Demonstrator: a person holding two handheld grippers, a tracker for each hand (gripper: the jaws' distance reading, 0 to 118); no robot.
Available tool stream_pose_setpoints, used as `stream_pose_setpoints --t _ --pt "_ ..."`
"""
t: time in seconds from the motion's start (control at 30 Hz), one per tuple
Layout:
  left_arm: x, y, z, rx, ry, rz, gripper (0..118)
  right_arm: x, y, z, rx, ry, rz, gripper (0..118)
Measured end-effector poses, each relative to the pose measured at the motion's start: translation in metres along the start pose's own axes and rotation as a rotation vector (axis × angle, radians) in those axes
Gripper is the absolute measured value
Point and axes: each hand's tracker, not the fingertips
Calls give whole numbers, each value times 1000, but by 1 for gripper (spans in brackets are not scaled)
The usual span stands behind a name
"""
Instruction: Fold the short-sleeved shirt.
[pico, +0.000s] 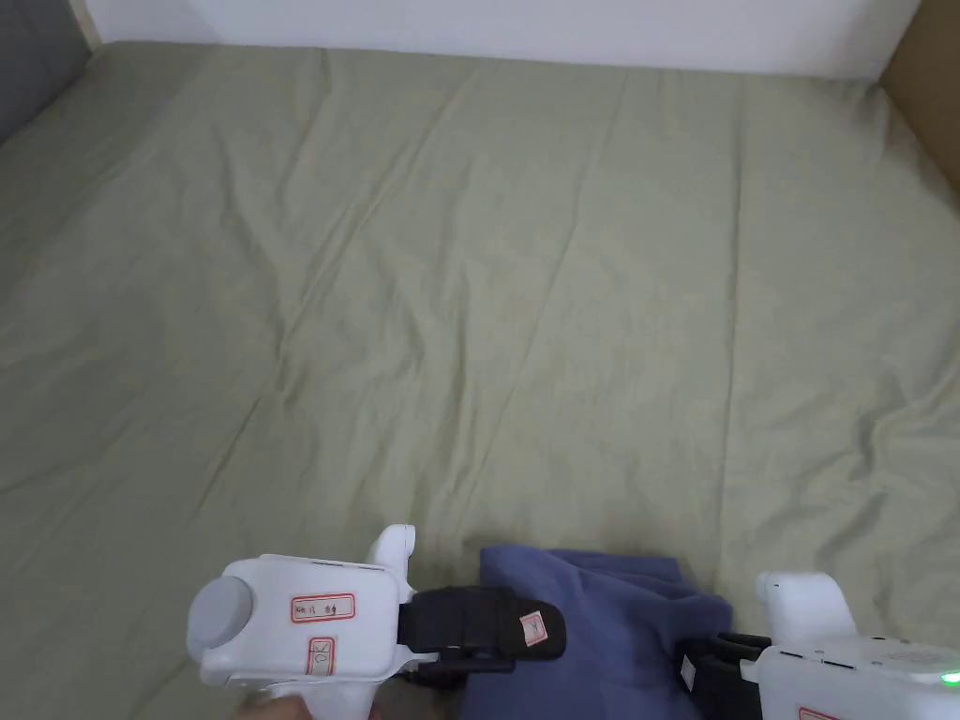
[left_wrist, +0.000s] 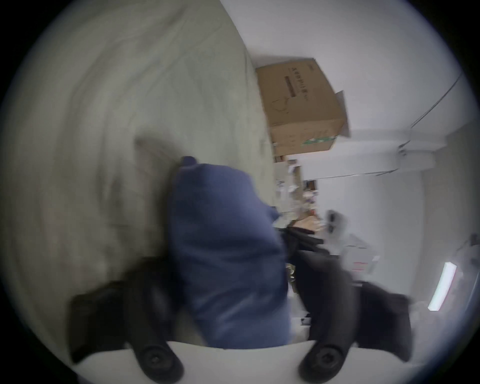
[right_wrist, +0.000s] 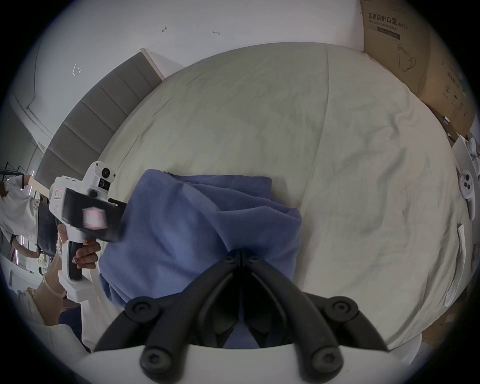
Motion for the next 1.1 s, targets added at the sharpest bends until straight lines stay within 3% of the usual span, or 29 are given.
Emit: stream_pose_setpoints --t 0.03,0.1,0.13,0.17,0.4,0.6,0.8,0.97,1.0,1.1 --pt "2 0 -1 4 92 -18 38 0 0 -1 -1 -2 0 1" --pt "-7 1 -1 -15 136 13 36 0 0 -1 -2 1 0 1" --pt "-13 2 3 -15 25 65 32 -1 1 -1 -3 -1 -3 1" --pt "-13 1 5 8 7 81 32 -2 1 0 -4 -4 -3 1" --pt "-5 7 50 27 116 5 30 -18 15 17 39 14 26 1" --pt "-4 42 163 56 435 -41 30 -28 24 15 53 26 42 1" --pt "-13 96 294 65 946 -107 30 -34 22 -5 9 24 37 1" --pt "-40 126 360 90 1307 -157 31 -35 20 -20 -19 8 60 1" --pt "-47 129 369 93 1360 -137 35 -35 22 -21 -14 -25 62 1" --pt "-61 130 383 108 1487 -120 66 -30 29 -19 -8 -20 29 1"
